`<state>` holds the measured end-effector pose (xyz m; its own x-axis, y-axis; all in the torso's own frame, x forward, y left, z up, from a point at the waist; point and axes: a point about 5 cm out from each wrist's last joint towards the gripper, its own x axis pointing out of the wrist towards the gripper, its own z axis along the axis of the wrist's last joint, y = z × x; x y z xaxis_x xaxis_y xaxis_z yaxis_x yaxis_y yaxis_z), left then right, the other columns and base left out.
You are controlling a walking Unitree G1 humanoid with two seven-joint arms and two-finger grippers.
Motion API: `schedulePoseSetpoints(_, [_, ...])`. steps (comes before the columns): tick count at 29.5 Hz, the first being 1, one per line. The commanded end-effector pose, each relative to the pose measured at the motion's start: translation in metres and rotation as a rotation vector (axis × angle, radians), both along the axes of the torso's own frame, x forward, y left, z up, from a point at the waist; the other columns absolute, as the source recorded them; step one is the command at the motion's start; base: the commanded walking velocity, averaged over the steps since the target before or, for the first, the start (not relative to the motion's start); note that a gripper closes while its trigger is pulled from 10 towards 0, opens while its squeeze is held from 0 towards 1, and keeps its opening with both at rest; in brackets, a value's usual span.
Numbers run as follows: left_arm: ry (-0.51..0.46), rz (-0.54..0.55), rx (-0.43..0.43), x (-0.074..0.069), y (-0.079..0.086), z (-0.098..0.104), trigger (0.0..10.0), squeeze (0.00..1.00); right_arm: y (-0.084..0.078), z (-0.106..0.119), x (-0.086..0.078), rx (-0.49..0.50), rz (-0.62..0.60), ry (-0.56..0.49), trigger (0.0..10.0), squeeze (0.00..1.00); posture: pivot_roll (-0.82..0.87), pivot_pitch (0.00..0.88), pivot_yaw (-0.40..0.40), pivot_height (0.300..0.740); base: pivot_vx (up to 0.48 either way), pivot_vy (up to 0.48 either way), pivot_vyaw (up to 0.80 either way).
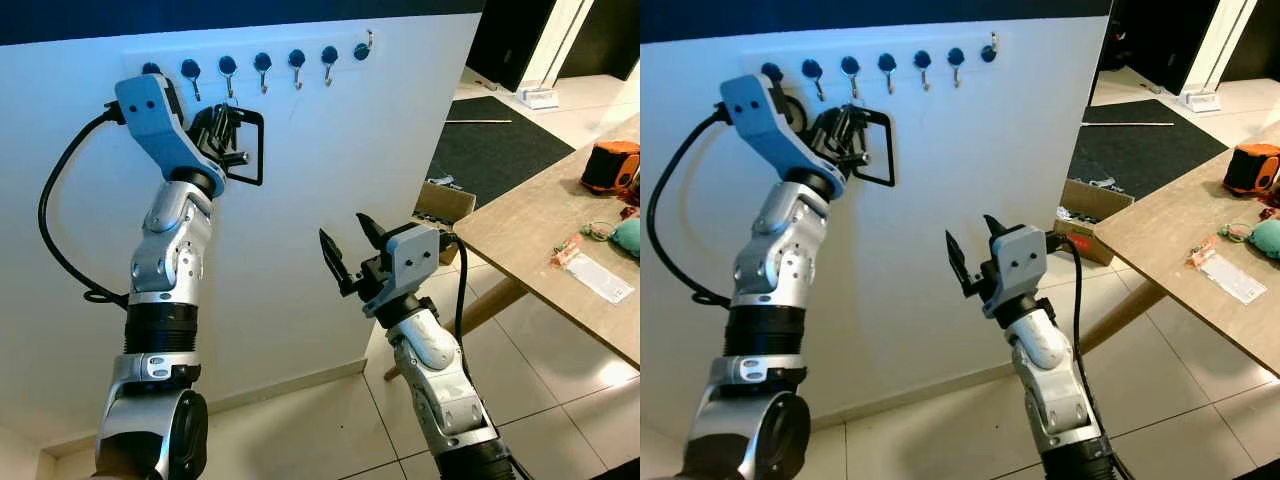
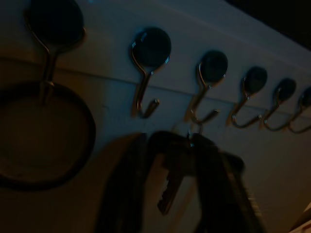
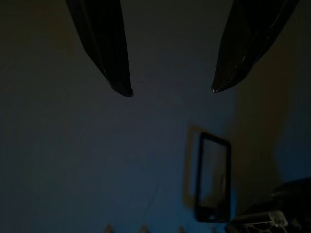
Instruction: Hang keys on a hook
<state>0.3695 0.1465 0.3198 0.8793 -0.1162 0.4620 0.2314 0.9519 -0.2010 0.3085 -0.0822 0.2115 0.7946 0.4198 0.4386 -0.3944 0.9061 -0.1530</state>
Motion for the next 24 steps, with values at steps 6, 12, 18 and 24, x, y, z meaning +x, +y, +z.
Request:
schedulePoseSetpoints(6, [-0.071, -0.076, 0.020, -0.026, -0.007, -0.001, 10.0, 0.00, 0.000, 0.000, -0.003, -0.001, 0.007, -0.003, 10.0, 0.00, 0.07, 0.182, 0.008, 0.740, 0.000, 0.000, 0.00])
schedulePoseSetpoints(12, [-0.061, -0.120, 0.141, -0.042, -0.012, -0.016, 10.0, 0.00, -0.003, -0.005, -0.004, -0.004, -0.008, 0.012, 10.0, 0.00, 0.08, 0.183, 0.012, 0.740, 0.000, 0.000, 0.00])
schedulePoseSetpoints(18, [0.059, -0.110, 0.313, -0.061, -0.016, -0.066, 10.0, 0.00, -0.013, -0.026, -0.006, -0.015, -0.050, 0.079, 10.0, 0.00, 0.10, 0.191, 0.007, 0.740, 0.000, 0.000, 0.00])
schedulePoseSetpoints(24, [0.207, 0.045, 0.408, -0.074, -0.005, -0.117, 10.0, 0.00, -0.021, -0.044, -0.011, -0.026, -0.079, 0.140, 10.0, 0.00, 0.10, 0.195, 0.007, 0.740, 0.000, 0.000, 0.00])
